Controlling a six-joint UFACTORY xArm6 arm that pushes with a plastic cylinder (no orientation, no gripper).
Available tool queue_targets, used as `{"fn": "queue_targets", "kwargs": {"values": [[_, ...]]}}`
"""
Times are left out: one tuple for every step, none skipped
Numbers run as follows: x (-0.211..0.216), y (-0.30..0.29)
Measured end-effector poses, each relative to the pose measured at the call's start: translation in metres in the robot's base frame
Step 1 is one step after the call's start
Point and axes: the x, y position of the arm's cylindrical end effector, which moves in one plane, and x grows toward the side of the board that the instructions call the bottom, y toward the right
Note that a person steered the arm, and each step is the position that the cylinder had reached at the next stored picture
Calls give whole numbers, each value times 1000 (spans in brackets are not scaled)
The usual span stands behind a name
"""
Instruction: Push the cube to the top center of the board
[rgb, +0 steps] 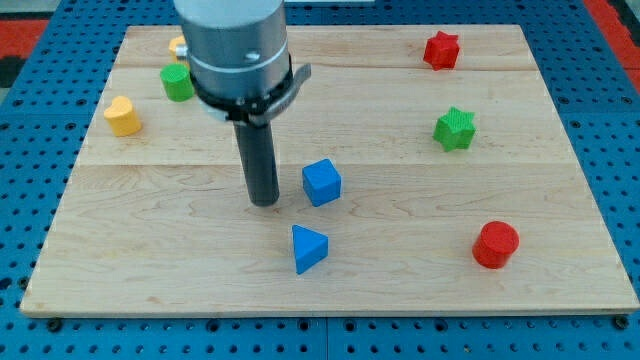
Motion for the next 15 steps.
{"fn": "queue_targets", "kwargs": {"values": [[2,45],[0,49],[-28,49],[-30,49],[23,49],[39,62],[-18,61],[-58,60],[-118,49],[-92,68],[-88,91],[-140,94],[-190,89],[-207,89],[-216,49]]}}
